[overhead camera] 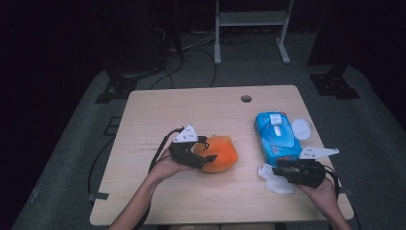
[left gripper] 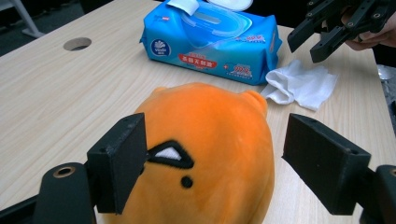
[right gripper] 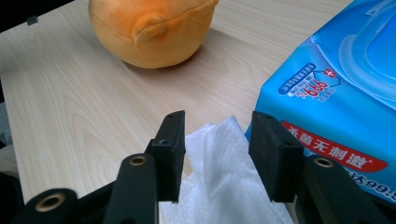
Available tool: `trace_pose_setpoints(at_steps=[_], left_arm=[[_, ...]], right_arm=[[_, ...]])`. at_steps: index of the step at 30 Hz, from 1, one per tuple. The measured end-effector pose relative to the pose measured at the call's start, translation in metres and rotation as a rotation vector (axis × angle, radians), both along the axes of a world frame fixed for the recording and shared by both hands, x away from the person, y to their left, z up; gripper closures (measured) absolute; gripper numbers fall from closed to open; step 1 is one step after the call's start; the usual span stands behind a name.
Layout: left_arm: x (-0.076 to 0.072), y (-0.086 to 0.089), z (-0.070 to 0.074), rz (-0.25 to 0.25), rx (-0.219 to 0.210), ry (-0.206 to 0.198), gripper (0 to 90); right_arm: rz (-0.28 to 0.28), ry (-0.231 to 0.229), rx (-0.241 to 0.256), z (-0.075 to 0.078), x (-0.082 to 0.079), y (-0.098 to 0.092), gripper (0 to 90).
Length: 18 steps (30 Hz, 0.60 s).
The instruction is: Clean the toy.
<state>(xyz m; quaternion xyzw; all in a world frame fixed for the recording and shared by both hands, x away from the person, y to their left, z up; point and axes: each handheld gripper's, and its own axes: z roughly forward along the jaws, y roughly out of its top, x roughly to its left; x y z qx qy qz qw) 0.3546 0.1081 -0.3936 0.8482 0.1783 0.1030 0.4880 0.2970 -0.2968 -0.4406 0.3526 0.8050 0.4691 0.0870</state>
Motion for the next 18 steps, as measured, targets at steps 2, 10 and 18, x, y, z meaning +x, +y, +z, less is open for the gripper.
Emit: trace_pose_setpoints(at_steps=[2,10,18], left_arm=[[-0.003,0.005,0.000,0.014,-0.006,0.002,20.0],[-0.009,0.022,-0.001,0.043,-0.010,0.008,18.9],[-0.016,0.036,-0.003,0.067,-0.018,0.019,17.8]], right_arm=[[-0.005,0.003,0.004,0.000,0.000,-0.001,52.5],[-0.017,-0.014,0.017,0.003,0.000,-0.003,50.4],[-0.022,-0.016,0.015,0.003,-0.001,-0.002,48.3]])
